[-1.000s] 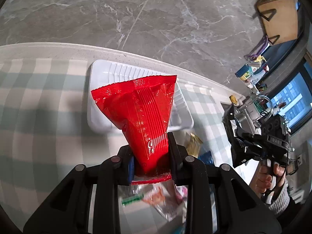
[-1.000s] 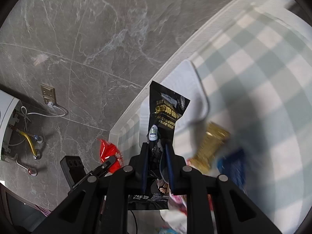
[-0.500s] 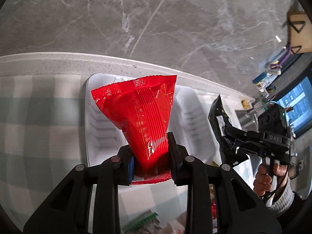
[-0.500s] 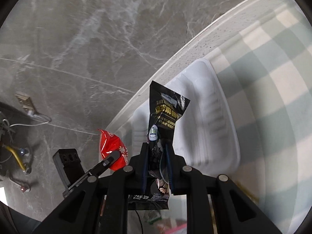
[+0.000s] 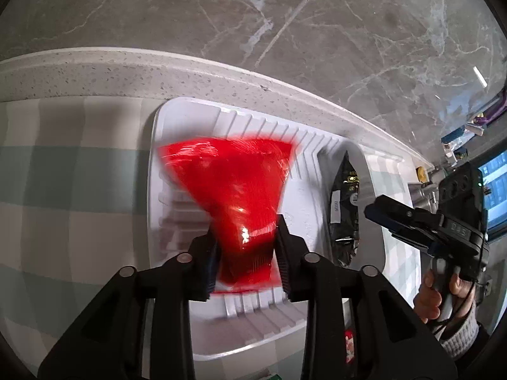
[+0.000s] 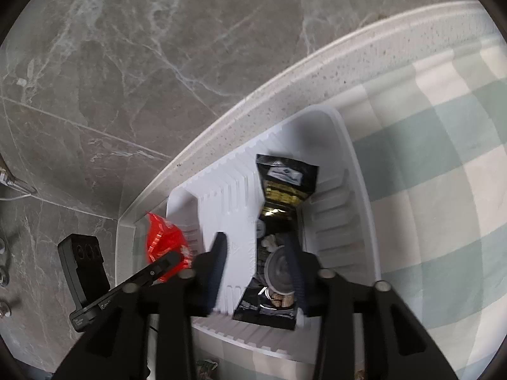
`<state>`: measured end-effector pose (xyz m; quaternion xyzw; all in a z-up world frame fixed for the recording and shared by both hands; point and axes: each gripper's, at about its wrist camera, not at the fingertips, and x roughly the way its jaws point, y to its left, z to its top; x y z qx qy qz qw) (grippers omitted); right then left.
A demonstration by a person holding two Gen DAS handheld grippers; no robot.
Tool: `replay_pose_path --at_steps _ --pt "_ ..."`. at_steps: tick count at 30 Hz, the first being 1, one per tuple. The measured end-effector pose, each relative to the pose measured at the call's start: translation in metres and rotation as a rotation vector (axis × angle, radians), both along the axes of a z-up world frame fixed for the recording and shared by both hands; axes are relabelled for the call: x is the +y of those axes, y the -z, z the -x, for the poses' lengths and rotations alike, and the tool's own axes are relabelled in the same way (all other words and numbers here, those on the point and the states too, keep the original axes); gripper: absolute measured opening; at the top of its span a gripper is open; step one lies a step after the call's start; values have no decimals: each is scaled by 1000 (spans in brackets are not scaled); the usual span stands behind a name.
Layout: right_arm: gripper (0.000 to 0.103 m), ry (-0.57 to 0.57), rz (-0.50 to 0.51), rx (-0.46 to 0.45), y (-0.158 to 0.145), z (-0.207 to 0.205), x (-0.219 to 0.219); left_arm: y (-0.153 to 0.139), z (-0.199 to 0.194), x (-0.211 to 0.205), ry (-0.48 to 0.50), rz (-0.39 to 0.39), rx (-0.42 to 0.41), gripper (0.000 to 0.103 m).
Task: Organize snacks
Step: 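Carry both packets to the white tray and open both tools to release, then grasp the clear green-edged packet with the left tool while the right grasps the blue packet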
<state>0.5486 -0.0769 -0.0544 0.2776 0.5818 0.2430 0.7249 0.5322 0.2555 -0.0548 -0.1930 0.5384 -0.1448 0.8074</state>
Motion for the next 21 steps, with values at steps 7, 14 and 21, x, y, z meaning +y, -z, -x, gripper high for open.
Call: replay_pose_path --at_steps 7,14,21 --pt "44 0 -14 -35 -17 14 -9 -9 3 10 -40 -13 -45 64" --pt "45 9 -41 -89 -45 45 -25 -35 43 -5 -46 -16 -79 64" --pt "53 46 -73 -115 -67 93 -52 -53 99 -14 -15 -25 -105 64"
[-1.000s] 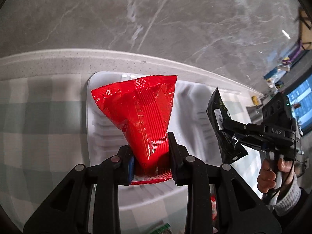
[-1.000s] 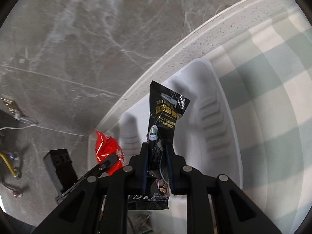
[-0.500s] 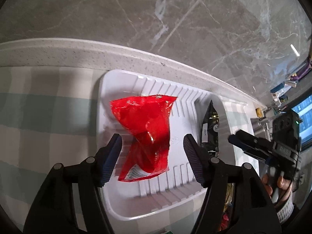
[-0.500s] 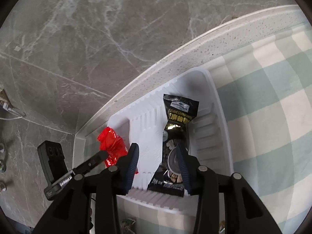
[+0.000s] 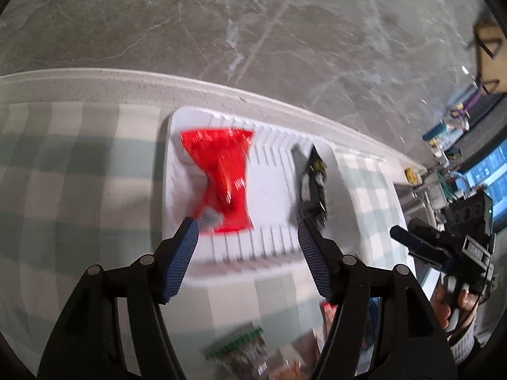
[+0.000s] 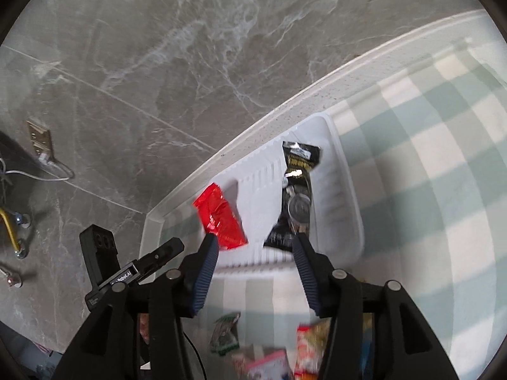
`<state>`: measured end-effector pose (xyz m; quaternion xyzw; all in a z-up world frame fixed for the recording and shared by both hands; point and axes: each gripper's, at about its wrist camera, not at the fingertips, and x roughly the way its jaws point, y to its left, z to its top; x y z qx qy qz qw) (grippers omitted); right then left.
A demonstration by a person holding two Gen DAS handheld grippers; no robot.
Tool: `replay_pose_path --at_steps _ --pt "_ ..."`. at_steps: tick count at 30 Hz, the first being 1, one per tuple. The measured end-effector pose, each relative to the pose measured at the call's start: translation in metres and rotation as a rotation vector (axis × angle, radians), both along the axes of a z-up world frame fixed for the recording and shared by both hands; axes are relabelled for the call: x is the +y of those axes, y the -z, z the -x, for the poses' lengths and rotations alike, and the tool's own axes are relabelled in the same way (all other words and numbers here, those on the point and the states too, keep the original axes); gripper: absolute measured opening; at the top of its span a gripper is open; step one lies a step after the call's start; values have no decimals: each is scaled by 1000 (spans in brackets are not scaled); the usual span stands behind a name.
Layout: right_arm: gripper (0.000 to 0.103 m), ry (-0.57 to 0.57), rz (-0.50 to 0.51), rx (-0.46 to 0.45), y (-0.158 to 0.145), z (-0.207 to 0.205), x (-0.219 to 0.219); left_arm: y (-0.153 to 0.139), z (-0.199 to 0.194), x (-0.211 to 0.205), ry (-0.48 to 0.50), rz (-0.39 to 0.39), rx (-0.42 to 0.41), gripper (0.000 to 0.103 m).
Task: Organize snacks
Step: 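Grasp the clear green-edged packet with the left tool while the right grasps the blue packet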
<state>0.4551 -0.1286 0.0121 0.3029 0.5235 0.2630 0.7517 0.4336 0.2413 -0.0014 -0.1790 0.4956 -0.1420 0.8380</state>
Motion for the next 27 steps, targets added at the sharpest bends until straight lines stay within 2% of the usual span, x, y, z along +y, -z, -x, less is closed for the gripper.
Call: replay_pose_path --at_steps 6,13,18,27 --pt "53 25 0 -13 -9 51 -24 -8 58 -23 54 -26 -6 64" --pt "58 47 100 8 5 113 -61 10 114 -43 82 -36 52 64" --pt "58 32 200 36 27 138 -69 29 126 -48 77 -76 97 64" --pt "58 -32 317 28 46 148 -54 50 123 -50 64 -111 150 64"
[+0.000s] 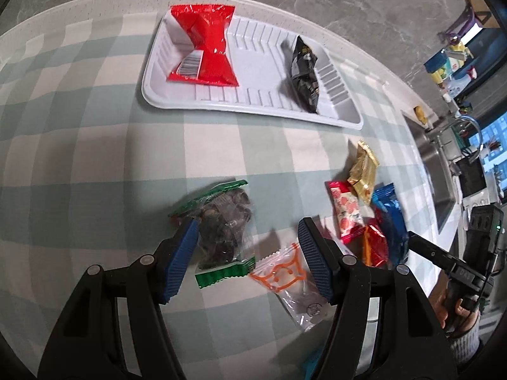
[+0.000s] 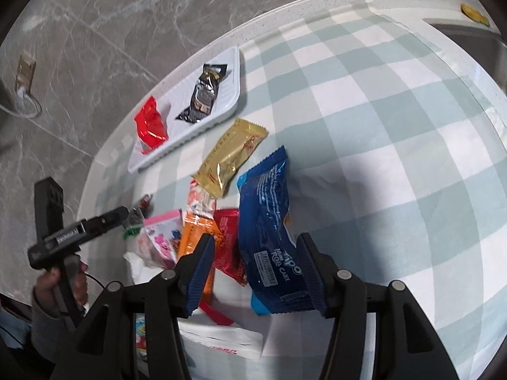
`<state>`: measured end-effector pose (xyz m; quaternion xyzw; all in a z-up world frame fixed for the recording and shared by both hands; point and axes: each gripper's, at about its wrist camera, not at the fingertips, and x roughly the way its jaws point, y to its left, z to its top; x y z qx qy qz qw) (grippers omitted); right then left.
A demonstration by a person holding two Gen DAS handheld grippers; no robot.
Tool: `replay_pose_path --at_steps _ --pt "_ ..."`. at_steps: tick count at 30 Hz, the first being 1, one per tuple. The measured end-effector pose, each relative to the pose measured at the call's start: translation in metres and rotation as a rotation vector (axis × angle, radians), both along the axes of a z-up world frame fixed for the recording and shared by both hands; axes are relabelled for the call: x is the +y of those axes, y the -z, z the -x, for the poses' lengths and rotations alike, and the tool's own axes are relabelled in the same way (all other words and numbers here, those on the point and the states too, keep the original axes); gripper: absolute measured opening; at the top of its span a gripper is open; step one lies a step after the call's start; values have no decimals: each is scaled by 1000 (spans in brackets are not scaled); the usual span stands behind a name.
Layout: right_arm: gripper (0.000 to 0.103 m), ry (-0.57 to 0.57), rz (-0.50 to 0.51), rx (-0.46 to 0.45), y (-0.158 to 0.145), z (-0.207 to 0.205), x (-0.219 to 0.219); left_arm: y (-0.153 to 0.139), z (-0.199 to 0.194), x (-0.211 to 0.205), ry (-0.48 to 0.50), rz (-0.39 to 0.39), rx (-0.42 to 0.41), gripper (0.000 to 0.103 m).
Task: Organize snacks
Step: 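Grasp the clear green-edged packet with the left tool while the right grasps the blue packet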
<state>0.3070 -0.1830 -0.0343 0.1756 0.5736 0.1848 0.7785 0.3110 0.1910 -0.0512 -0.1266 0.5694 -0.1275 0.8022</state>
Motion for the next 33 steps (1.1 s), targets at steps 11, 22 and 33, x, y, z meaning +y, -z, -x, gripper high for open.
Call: replay_pose_path --at_steps 11,22,33 --pt "58 -76 105 -2 11 -6 17 21 -15 1 -20 -15 63 64" --pt "30 -100 98 -1 18 -5 13 21 -4 1 -14 -34 14 32" --pt "30 49 -182 52 10 -5 -28 6 5 6 -25 81 -24 30"
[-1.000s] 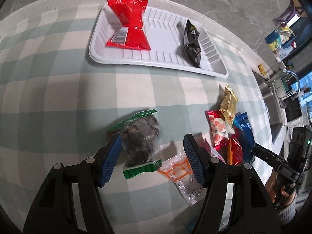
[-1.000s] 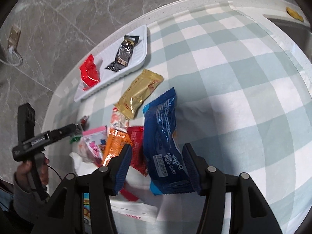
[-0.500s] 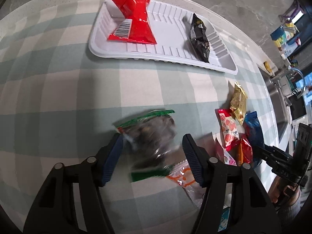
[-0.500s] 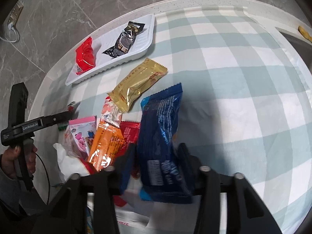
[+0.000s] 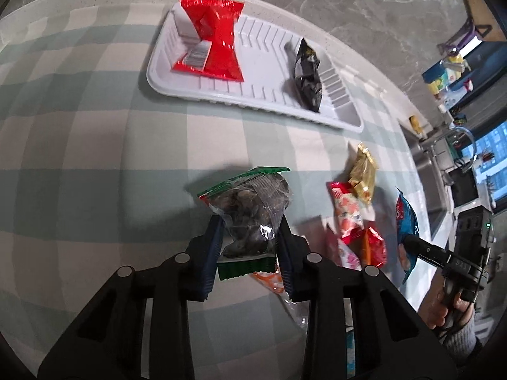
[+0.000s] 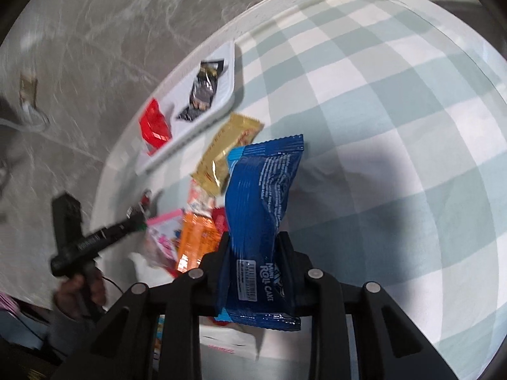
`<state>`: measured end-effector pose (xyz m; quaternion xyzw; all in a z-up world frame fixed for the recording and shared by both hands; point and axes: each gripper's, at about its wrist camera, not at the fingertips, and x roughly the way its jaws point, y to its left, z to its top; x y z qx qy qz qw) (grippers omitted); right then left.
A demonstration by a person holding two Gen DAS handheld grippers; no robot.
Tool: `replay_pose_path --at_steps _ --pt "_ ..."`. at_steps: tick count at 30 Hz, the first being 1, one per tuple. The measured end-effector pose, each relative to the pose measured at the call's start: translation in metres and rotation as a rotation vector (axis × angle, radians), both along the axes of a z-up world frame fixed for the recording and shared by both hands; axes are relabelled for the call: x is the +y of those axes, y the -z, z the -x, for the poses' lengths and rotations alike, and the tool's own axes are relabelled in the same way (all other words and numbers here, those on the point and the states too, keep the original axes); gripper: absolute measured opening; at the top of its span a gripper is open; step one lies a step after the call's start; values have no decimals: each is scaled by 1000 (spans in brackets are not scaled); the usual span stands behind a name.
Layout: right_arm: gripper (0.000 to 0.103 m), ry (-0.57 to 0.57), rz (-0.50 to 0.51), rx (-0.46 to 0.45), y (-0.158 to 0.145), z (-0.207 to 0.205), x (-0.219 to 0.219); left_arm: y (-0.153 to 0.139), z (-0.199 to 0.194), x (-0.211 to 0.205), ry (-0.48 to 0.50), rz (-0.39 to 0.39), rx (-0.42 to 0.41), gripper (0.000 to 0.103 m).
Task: Organize snacks
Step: 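Grasp the clear green-edged packet with the left tool while the right grasps the blue packet, then place both packets into the white tray and open both tools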
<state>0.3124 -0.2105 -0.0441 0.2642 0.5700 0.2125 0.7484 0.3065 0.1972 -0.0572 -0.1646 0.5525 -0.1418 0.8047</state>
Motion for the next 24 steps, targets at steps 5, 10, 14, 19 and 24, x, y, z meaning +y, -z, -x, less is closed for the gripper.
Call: replay_pose_path --at_steps 5,10,14,19,24 --pt "30 36 -71 -8 -10 -11 -4 -16 -5 10 -22 45 -25 30" --pt "30 36 -119 -18 -17 -30 4 -34 -19 26 -46 76 -55 30" --pt "30 26 -143 -30 -20 -46 14 -43 -32 37 -59 79 -76 30" --pt "30 7 -159 -34 -28 -70 29 -51 -53 50 -73 70 -94 30" --pt "30 -9 -160 -40 -33 -97 44 -50 -75 59 -84 53 -103 30"
